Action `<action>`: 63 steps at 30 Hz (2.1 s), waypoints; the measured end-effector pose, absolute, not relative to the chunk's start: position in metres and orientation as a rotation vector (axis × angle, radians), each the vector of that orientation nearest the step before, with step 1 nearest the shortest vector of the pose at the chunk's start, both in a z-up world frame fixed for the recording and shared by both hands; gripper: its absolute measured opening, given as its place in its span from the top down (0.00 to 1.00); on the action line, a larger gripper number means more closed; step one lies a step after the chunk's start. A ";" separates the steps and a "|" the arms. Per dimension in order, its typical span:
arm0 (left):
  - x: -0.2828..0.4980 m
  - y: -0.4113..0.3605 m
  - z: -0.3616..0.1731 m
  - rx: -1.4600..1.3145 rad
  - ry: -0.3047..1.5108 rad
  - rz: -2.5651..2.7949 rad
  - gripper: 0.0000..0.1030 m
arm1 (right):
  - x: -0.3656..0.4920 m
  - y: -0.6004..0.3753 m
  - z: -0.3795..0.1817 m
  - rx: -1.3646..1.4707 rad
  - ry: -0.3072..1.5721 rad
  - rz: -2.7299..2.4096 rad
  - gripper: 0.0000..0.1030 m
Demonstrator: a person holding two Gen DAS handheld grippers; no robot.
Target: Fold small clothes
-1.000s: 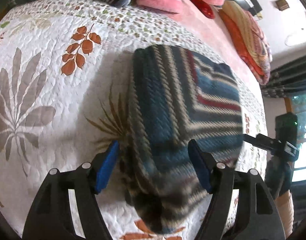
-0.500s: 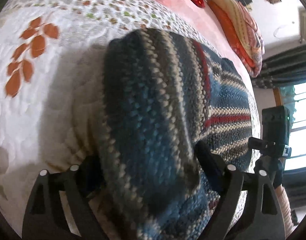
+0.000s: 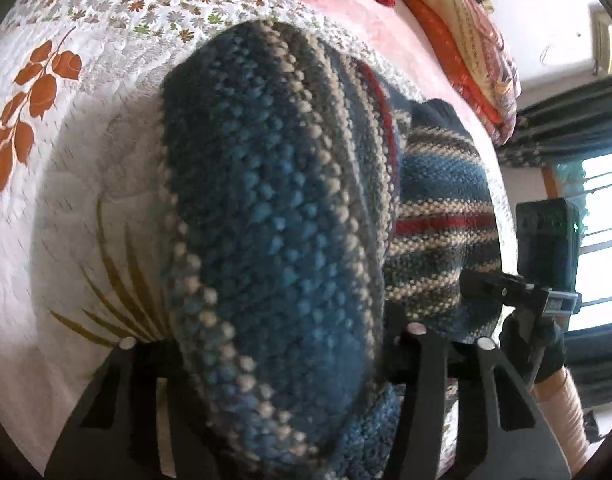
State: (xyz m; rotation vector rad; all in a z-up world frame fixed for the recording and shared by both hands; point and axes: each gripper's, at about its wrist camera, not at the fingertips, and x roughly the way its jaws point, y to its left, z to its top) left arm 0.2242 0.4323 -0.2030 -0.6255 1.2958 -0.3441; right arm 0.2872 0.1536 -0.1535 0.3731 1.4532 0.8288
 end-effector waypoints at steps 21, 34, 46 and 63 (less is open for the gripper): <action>0.197 0.187 -0.178 -0.591 1.271 -0.595 0.57 | 0.211 -0.084 -0.105 0.379 1.403 0.709 0.40; 0.179 0.190 -0.216 -0.625 1.245 -0.546 0.47 | 0.204 -0.107 -0.168 0.375 1.483 0.623 0.24; 0.102 0.217 -0.119 -0.436 1.257 -0.317 0.41 | 0.140 -0.132 -0.150 0.488 1.538 0.523 0.19; 0.077 0.193 -0.168 -0.305 1.358 -0.198 0.41 | 0.103 -0.129 -0.179 0.354 1.610 0.474 0.73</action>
